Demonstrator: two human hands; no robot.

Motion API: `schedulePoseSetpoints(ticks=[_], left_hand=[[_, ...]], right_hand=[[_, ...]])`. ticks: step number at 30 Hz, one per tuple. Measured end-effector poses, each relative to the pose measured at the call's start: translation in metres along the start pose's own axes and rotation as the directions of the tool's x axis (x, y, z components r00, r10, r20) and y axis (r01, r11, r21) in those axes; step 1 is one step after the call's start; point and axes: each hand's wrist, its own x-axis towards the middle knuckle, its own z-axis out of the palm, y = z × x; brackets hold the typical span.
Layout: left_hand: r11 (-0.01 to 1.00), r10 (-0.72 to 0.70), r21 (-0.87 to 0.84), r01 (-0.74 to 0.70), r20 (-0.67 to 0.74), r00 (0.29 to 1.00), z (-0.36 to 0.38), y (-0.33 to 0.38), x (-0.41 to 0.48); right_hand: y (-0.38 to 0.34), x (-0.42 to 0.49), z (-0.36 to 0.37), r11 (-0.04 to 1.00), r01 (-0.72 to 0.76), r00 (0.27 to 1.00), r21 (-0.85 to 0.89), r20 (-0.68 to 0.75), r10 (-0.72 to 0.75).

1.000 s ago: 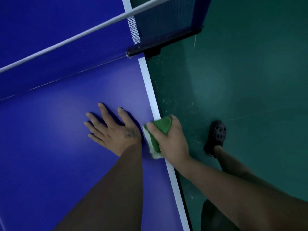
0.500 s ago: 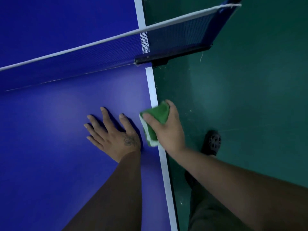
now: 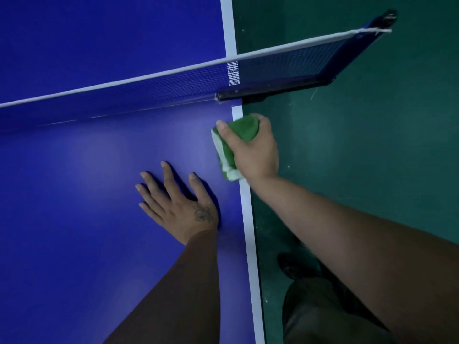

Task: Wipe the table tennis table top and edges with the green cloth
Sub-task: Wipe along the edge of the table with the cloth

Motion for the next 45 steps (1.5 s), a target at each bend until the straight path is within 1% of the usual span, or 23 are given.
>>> schedulePoseSetpoints(ticks=[2,4,5,7,9,10,14,17,20,24,26,28,31,34,36,38,42,45], left_hand=[[1.000,0.001,-0.007,-0.001,0.005,1.000,-0.001,0.000,0.001],[1.000,-0.001,-0.009,0.002,0.012,1.000,-0.001,0.000,0.002],[1.000,-0.002,-0.010,0.002,0.010,1.000,-0.001,0.000,0.002],[1.000,-0.001,-0.016,0.001,0.001,1.000,0.000,0.002,0.003],[1.000,-0.007,-0.016,0.007,0.003,1.000,-0.001,0.001,0.004],[1.000,-0.008,-0.016,0.008,0.007,1.000,-0.001,0.001,0.003],[1.000,-0.012,-0.021,0.012,0.004,1.000,-0.001,0.001,0.003],[1.000,-0.005,-0.012,0.005,-0.006,1.000,0.000,0.000,0.002],[1.000,-0.008,-0.005,0.008,-0.006,1.000,0.001,-0.001,0.001],[1.000,-0.002,-0.015,0.001,-0.023,1.000,0.000,0.003,0.000],[1.000,-0.005,-0.020,0.005,-0.026,1.000,-0.001,0.004,-0.001],[1.000,-0.010,-0.019,0.010,-0.023,1.000,-0.002,0.003,-0.001],[1.000,-0.006,-0.024,0.005,-0.040,0.999,-0.001,0.001,0.001],[1.000,-0.010,-0.029,0.009,-0.029,1.000,0.001,0.000,0.001],[1.000,-0.011,-0.026,0.011,-0.013,1.000,0.000,0.001,0.001],[1.000,-0.011,-0.023,0.011,0.002,1.000,-0.002,0.002,0.002],[0.999,-0.028,-0.042,0.031,0.063,0.998,-0.009,0.006,0.002],[0.993,-0.044,-0.102,0.056,0.119,0.992,-0.017,0.006,0.003]], right_hand=[[-0.005,0.017,-0.009,0.999,0.044,0.998,-0.024,0.050,-0.042],[0.000,0.025,-0.023,0.998,0.049,0.995,0.035,0.080,-0.052],[0.004,0.026,-0.030,0.994,0.051,0.996,0.093,0.064,-0.057],[0.011,0.023,-0.044,0.978,0.052,0.999,0.201,-0.023,-0.048],[0.021,0.011,-0.052,0.976,0.042,0.994,0.213,-0.105,-0.020],[0.027,0.003,-0.052,0.977,0.033,0.993,0.213,-0.119,-0.007],[0.040,-0.027,-0.032,0.948,-0.029,0.997,0.316,-0.065,0.053],[0.027,-0.023,-0.014,0.957,-0.023,0.998,0.290,-0.045,0.038],[0.022,-0.013,-0.022,0.972,-0.017,1.000,0.232,0.007,0.016],[0.024,-0.013,-0.048,0.966,0.011,1.000,0.258,-0.001,-0.011],[0.023,-0.018,-0.049,0.962,0.010,1.000,0.273,0.012,-0.013],[0.022,-0.022,-0.041,0.976,-0.020,0.998,0.217,0.069,0.006],[0.016,-0.022,-0.032,1.000,-0.008,0.988,-0.001,0.151,0.009],[0.002,-0.005,-0.042,0.978,0.005,0.980,-0.211,0.194,0.037],[-0.009,0.007,-0.054,0.951,0.025,0.974,-0.309,0.221,0.046],[-0.021,0.013,-0.064,0.927,0.039,0.969,-0.373,0.239,0.055],[-0.037,0.010,-0.090,0.912,0.014,0.945,-0.409,0.303,0.121],[-0.049,0.004,-0.108,0.883,0.076,0.951,-0.463,0.301,0.076]])
